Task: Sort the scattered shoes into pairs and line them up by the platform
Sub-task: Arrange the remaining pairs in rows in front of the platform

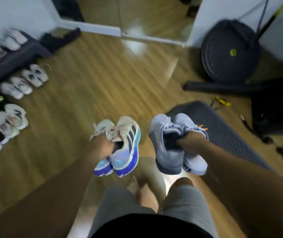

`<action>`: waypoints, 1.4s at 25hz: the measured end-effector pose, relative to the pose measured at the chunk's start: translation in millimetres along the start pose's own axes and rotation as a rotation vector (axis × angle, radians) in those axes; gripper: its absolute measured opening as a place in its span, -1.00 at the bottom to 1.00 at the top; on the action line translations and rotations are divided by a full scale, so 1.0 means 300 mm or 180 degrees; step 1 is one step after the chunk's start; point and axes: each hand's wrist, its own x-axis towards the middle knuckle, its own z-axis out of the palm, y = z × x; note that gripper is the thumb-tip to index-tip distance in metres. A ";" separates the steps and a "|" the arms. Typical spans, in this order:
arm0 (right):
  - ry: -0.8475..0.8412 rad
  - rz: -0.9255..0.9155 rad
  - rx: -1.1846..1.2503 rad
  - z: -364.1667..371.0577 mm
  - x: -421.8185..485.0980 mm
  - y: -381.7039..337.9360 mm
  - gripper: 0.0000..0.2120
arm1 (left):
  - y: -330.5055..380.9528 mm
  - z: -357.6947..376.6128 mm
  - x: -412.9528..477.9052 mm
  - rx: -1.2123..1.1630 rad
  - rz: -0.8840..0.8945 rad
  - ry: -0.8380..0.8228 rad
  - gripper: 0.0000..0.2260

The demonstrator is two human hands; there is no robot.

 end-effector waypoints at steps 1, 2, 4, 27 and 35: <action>0.0056 0.0071 0.0205 -0.013 -0.024 -0.042 -0.78 | -0.027 -0.037 -0.032 -0.0147 -0.0112 -0.0028 -0.66; 0.0137 -0.0040 0.0314 -0.023 -0.018 -0.090 -0.81 | -0.078 -0.075 -0.038 -0.0250 -0.0299 0.0133 -0.65; 0.0172 -0.0221 0.0464 -0.093 0.007 -0.229 -0.90 | -0.153 -0.155 -0.049 -0.0452 -0.0645 0.0411 -0.70; -0.0375 -0.1793 -0.0406 -0.399 0.770 -1.660 -0.74 | -0.794 -0.742 0.344 -0.1579 -0.2598 0.1072 -0.80; -0.0487 -0.1802 -0.0500 -0.442 0.942 -2.174 -0.85 | -1.163 -0.982 0.708 -0.1641 -0.2475 0.1071 -0.71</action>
